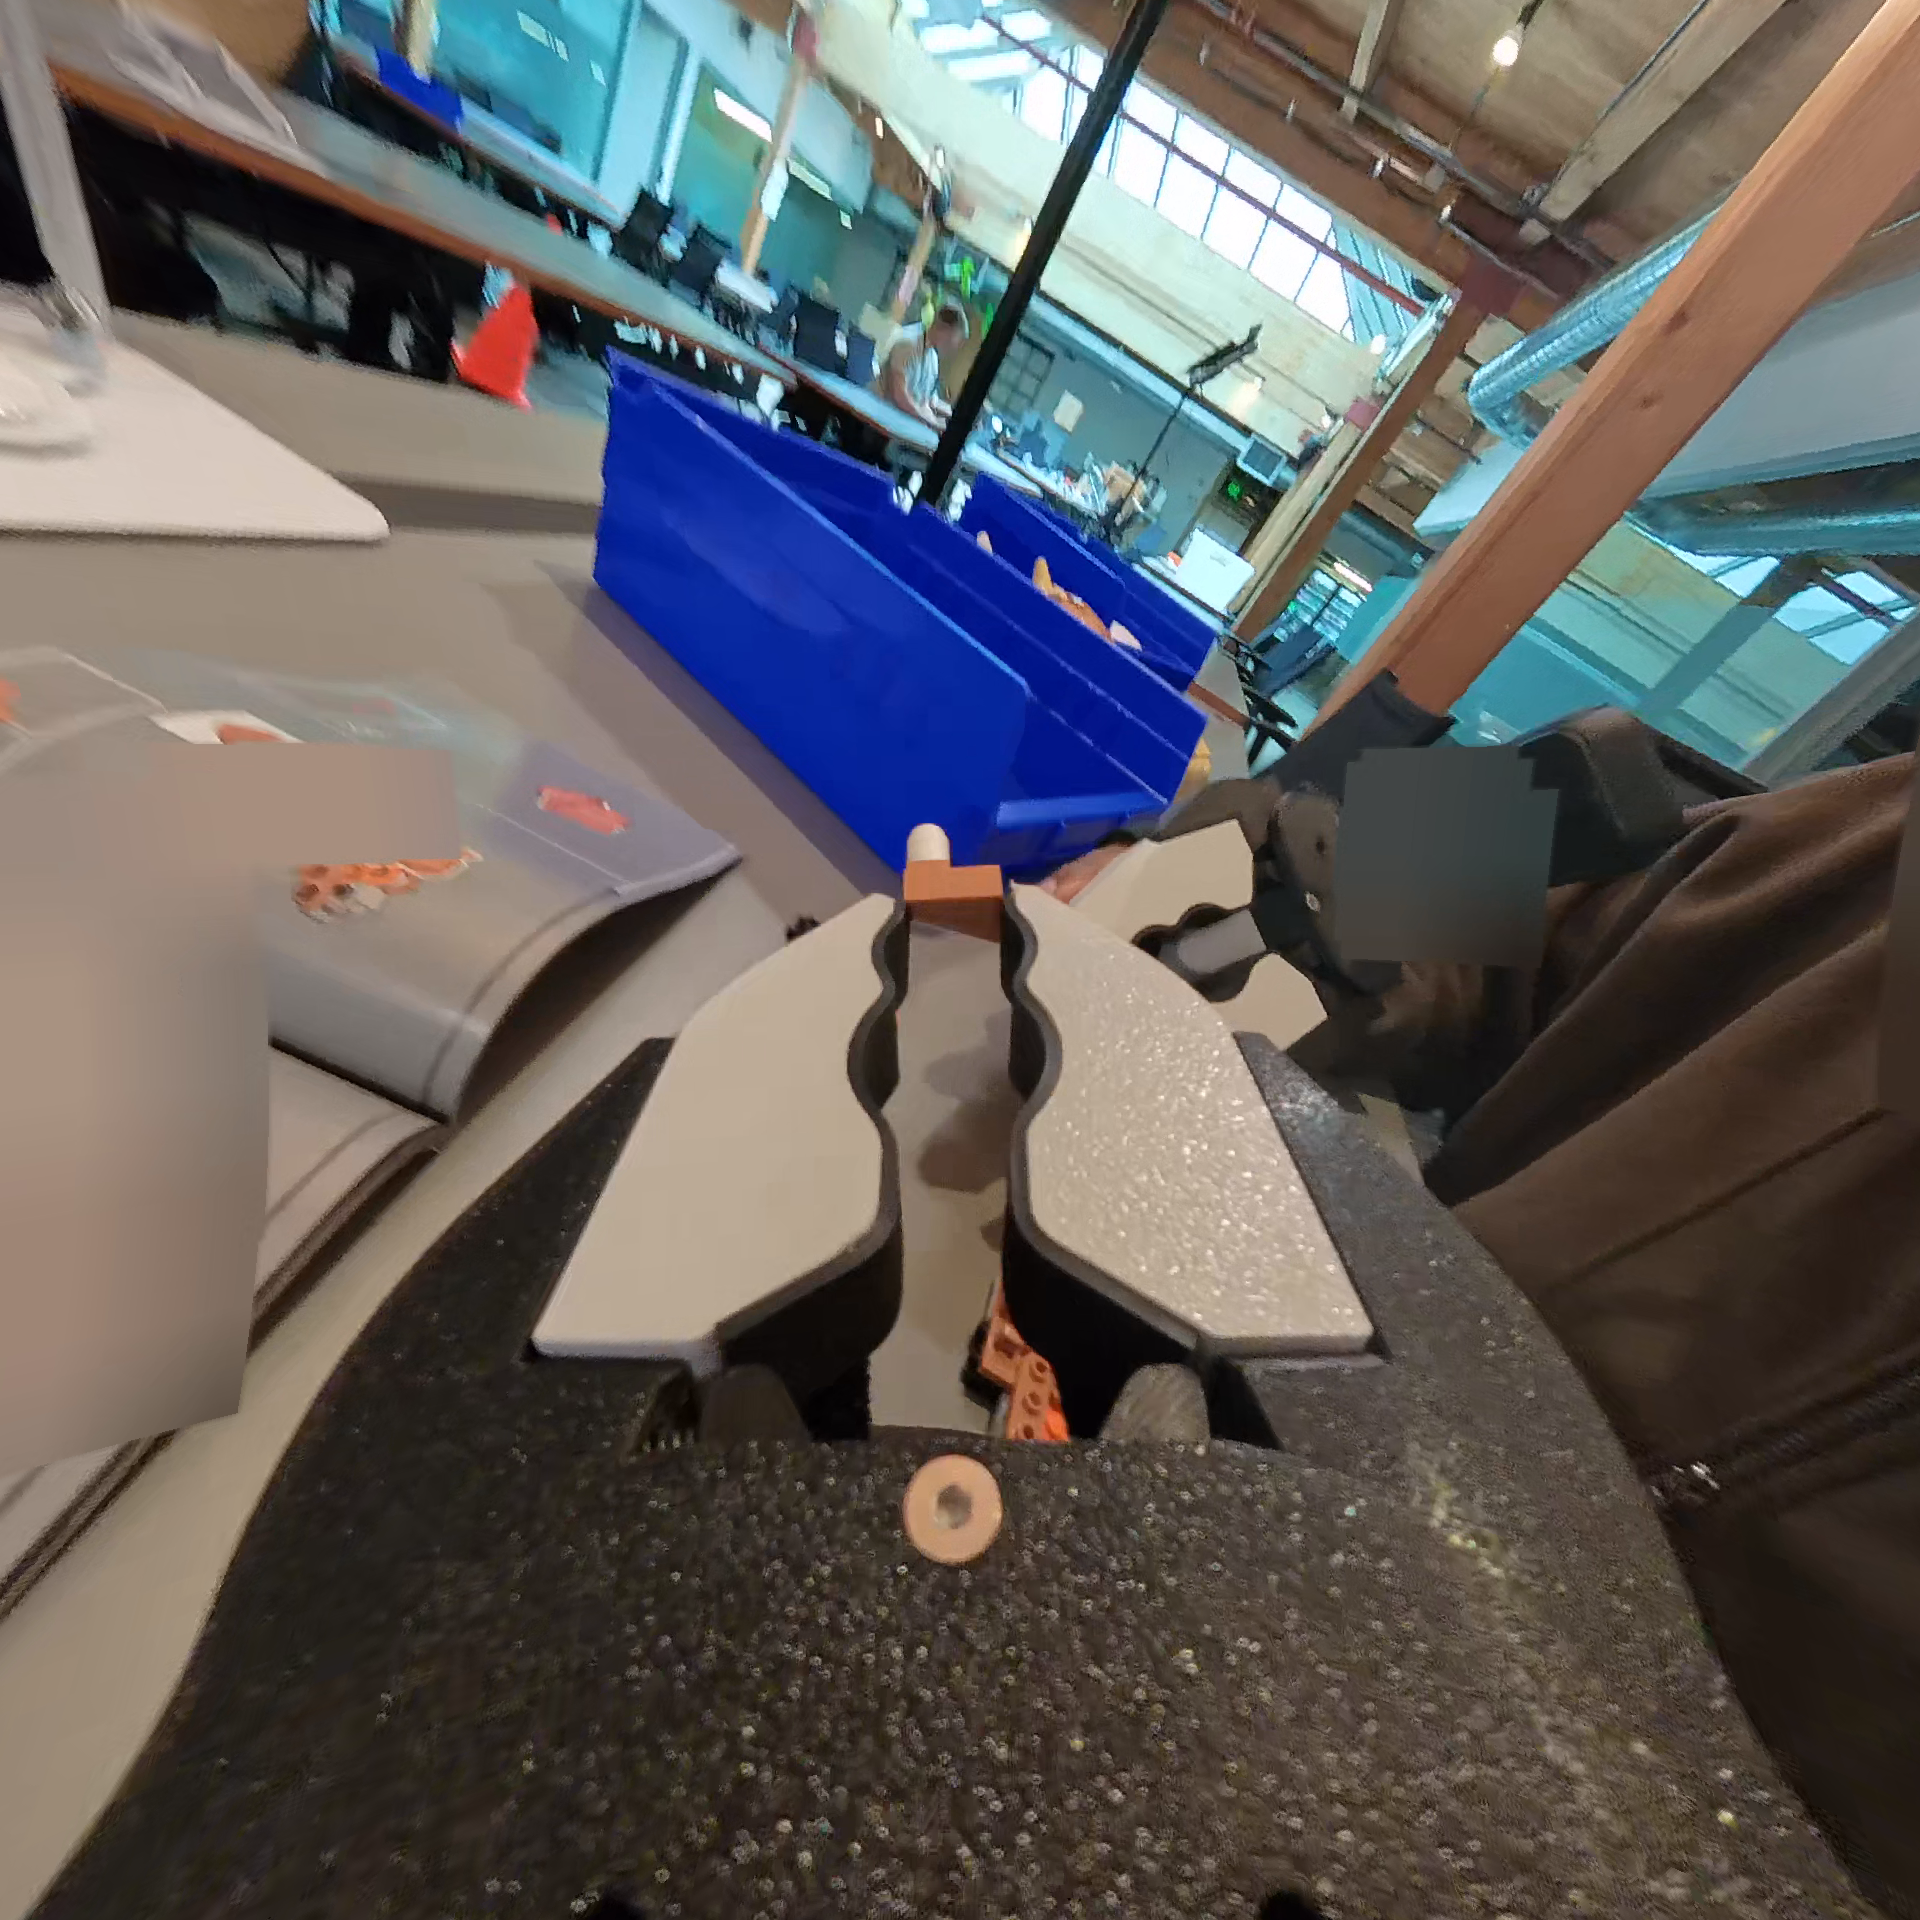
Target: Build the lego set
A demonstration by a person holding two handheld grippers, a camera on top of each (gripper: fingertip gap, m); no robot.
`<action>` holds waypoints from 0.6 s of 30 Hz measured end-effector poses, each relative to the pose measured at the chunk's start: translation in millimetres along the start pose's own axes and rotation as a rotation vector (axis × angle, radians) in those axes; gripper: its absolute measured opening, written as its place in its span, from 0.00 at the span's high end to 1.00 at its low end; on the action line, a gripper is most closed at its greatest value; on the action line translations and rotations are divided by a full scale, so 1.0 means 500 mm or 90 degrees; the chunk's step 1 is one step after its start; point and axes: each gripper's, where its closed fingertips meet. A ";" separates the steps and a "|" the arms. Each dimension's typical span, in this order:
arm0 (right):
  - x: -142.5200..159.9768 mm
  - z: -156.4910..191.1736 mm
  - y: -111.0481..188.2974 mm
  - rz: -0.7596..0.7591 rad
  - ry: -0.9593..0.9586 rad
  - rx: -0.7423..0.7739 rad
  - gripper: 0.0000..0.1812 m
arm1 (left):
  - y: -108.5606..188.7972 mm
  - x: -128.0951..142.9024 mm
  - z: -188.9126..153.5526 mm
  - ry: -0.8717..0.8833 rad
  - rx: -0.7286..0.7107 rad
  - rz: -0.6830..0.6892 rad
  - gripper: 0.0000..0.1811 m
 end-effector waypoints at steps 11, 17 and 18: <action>0.004 -0.007 0.004 0.005 0.032 0.027 0.87 | 0.025 -0.052 0.041 -0.070 -0.067 -0.121 0.91; -0.004 -0.020 0.016 -0.025 0.004 0.037 0.87 | 0.024 -0.049 0.054 -0.075 -0.078 -0.124 0.91; -0.005 -0.023 0.018 -0.031 -0.005 0.038 0.87 | 0.023 -0.048 0.054 -0.073 -0.076 -0.122 0.91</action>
Point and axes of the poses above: each gripper's, where its closed fingertips meet, y back along the fingers, x out of its underside, z = x × y across the jaws, and after that the axes turned 11 degrees about -x, right-handed
